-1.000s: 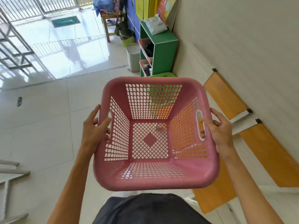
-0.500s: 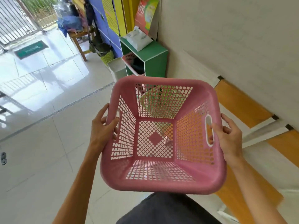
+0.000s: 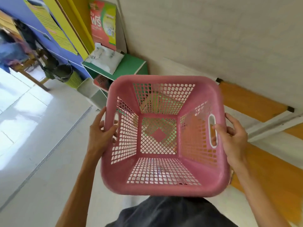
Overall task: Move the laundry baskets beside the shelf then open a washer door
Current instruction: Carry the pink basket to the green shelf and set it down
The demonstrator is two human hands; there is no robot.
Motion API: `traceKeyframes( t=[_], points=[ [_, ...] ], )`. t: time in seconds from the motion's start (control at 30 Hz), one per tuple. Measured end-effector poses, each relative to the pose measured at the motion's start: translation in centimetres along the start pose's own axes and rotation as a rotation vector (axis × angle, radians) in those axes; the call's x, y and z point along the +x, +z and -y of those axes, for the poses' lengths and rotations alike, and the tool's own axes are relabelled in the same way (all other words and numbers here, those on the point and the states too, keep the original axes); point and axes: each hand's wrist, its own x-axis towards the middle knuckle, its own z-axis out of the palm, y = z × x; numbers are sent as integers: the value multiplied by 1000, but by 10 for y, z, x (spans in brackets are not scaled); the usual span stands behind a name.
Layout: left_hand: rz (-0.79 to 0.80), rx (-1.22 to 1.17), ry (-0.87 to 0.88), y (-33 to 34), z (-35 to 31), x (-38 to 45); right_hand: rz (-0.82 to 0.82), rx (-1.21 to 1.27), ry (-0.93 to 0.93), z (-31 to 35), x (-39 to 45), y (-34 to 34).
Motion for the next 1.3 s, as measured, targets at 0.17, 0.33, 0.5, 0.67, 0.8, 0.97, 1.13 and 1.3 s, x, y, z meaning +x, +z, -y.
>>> traceKeyframes(
  t=[0.17, 0.33, 0.5, 0.67, 0.8, 0.97, 1.13, 1.3],
  points=[
    [124, 63, 45, 6, -10, 77, -121, 6, 44, 4, -1, 33],
    [297, 83, 109, 16, -24, 164, -296, 19, 73, 16, -4, 74],
    [463, 133, 213, 10, -34, 246, -490, 32, 75, 37, -14, 129],
    [556, 168, 265, 8, -41, 295, -599, 69, 81, 44, -12, 172],
    [608, 226, 321, 21, -35, 317, -643, 55, 111, 32, 1, 185],
    [580, 351, 292, 58, 5, 320, -645, -19, 150, -7, 28, 190],
    [561, 387, 298, 91, 53, 326, -621, -57, 161, -70, 62, 198],
    [549, 462, 352, 120, 97, 339, -593, -118, 182, -127, 85, 212]
  ],
)
